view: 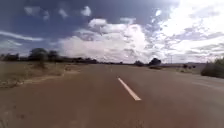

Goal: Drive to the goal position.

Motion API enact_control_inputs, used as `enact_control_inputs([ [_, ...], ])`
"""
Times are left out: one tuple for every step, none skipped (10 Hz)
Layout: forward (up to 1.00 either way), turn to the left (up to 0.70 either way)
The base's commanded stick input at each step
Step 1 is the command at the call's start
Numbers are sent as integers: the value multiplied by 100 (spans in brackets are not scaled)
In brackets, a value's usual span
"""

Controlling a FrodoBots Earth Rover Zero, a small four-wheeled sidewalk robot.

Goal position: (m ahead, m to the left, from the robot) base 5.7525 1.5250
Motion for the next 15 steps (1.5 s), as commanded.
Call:
enact_control_inputs([
  [100,0],
  [100,0],
  [100,0],
  [100,0],
  [100,0],
  [100,0],
  [100,0],
  [100,0],
  [100,0],
  [100,0],
  [100,0],
  [100,1],
  [100,13],
  [100,26],
  [100,38],
])
